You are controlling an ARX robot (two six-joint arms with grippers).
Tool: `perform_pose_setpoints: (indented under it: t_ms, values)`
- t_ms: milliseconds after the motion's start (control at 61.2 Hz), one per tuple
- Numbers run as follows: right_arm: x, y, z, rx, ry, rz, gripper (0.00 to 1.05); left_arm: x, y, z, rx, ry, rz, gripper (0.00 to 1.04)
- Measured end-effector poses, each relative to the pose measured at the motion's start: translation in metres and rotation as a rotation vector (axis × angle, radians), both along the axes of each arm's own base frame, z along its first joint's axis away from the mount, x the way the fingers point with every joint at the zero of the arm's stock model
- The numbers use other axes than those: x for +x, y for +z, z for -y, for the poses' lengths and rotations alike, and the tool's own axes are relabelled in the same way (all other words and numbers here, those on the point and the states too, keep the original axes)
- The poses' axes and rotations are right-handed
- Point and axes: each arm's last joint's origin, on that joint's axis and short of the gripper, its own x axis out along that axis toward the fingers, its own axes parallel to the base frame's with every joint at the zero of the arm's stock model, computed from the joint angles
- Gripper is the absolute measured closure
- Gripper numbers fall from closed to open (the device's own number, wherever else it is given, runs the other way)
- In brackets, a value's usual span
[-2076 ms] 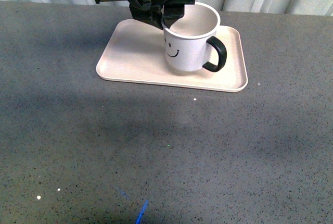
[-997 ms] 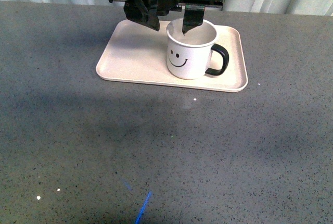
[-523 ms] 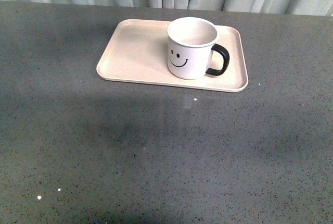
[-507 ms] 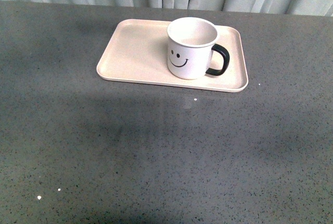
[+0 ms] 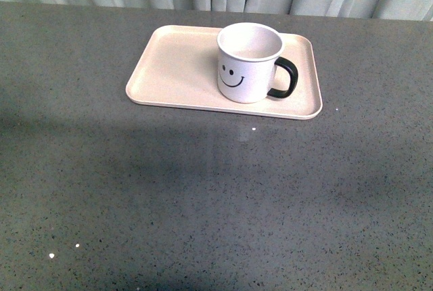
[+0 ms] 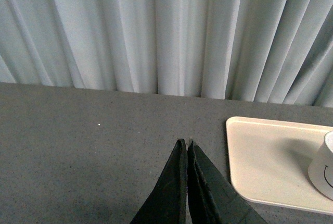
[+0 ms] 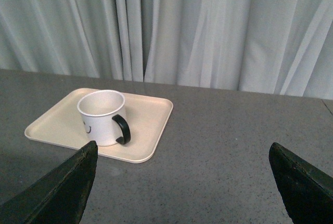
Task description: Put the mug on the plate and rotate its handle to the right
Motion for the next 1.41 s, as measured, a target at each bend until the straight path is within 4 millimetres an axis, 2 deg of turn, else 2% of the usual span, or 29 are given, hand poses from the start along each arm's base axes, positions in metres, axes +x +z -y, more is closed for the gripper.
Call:
perform_pose_setpoints:
  t_ms: [229,360,474,1406]
  values:
    - [0.0,0.0,0.0,0.0,0.0,0.0,0.09,-0.019,-0.008,-0.014,0.001,0.013,-0.007,1.03]
    - [0.0,0.0,0.0,0.0,0.0,0.0,0.09,-0.027,-0.01,-0.014,0.001,0.003,-0.005,1.03]
    - [0.0,0.0,0.0,0.0,0.0,0.0,0.09,-0.035,-0.021,-0.015,0.001,0.005,-0.009,1.03]
    - [0.0,0.0,0.0,0.0,0.0,0.0,0.09,-0.065,-0.014,-0.015,0.001,0.005,0.016,1.03]
